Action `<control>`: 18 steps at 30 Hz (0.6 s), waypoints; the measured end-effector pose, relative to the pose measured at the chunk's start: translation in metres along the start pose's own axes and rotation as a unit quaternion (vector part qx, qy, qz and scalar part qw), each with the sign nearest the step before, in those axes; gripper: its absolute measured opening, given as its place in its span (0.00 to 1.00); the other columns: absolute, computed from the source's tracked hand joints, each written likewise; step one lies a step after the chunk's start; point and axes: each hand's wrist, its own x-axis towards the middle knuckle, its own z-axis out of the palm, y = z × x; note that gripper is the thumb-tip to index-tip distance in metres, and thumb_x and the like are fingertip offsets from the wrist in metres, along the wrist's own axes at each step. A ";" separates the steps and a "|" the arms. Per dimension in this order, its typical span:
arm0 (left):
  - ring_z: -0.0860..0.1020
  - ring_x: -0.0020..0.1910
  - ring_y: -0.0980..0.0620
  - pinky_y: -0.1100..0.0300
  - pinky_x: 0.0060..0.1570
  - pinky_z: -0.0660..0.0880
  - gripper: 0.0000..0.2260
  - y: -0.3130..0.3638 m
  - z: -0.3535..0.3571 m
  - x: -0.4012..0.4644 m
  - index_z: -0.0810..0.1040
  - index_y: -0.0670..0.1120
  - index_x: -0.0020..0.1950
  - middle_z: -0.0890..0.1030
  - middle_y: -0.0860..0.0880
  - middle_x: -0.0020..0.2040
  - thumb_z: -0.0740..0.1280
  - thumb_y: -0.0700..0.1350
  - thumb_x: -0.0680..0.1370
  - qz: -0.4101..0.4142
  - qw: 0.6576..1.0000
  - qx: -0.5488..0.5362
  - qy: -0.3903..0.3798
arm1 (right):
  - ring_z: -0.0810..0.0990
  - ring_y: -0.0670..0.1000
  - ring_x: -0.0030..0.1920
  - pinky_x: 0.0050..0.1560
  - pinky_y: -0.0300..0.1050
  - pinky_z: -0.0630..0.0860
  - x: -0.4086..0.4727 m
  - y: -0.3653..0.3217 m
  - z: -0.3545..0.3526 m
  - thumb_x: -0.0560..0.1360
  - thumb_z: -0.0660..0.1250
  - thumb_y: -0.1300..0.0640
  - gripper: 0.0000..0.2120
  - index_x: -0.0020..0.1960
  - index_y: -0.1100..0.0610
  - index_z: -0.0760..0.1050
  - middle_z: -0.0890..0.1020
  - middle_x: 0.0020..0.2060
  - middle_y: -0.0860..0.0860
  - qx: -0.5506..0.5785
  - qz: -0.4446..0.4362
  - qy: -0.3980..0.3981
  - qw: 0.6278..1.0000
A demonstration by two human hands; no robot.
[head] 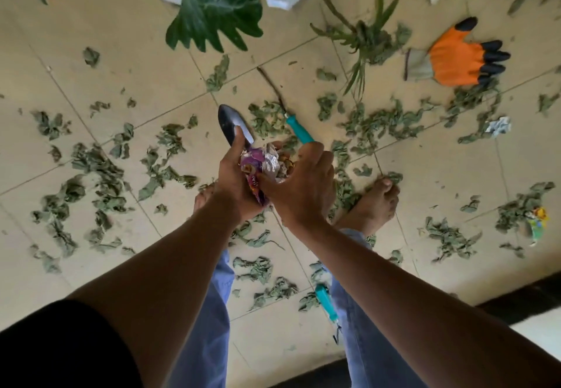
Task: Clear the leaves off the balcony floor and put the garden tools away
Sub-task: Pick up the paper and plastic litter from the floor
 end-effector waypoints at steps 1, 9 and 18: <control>0.81 0.61 0.42 0.47 0.66 0.74 0.35 0.001 -0.004 -0.002 0.86 0.42 0.57 0.83 0.41 0.62 0.61 0.72 0.76 0.004 1.000 -0.004 -0.003 | 0.76 0.58 0.56 0.49 0.52 0.75 0.000 0.000 0.001 0.60 0.76 0.31 0.45 0.66 0.53 0.64 0.74 0.58 0.53 -0.008 0.012 -0.005 1.000; 0.75 0.36 0.51 0.60 0.40 0.75 0.10 0.012 -0.028 -0.007 0.79 0.46 0.42 0.74 0.49 0.42 0.76 0.50 0.71 0.038 0.998 -0.023 0.052 | 0.69 0.52 0.67 0.64 0.56 0.73 -0.006 -0.005 0.003 0.63 0.75 0.43 0.46 0.76 0.50 0.60 0.69 0.67 0.50 0.138 -0.095 -0.120 0.978; 0.70 0.26 0.57 0.69 0.21 0.61 0.13 0.046 -0.050 -0.009 0.77 0.49 0.30 0.74 0.53 0.32 0.70 0.50 0.74 0.034 0.997 0.012 0.067 | 0.77 0.56 0.55 0.53 0.56 0.76 0.091 -0.008 0.037 0.75 0.64 0.53 0.20 0.66 0.57 0.73 0.79 0.56 0.55 0.010 -0.256 -0.008 0.967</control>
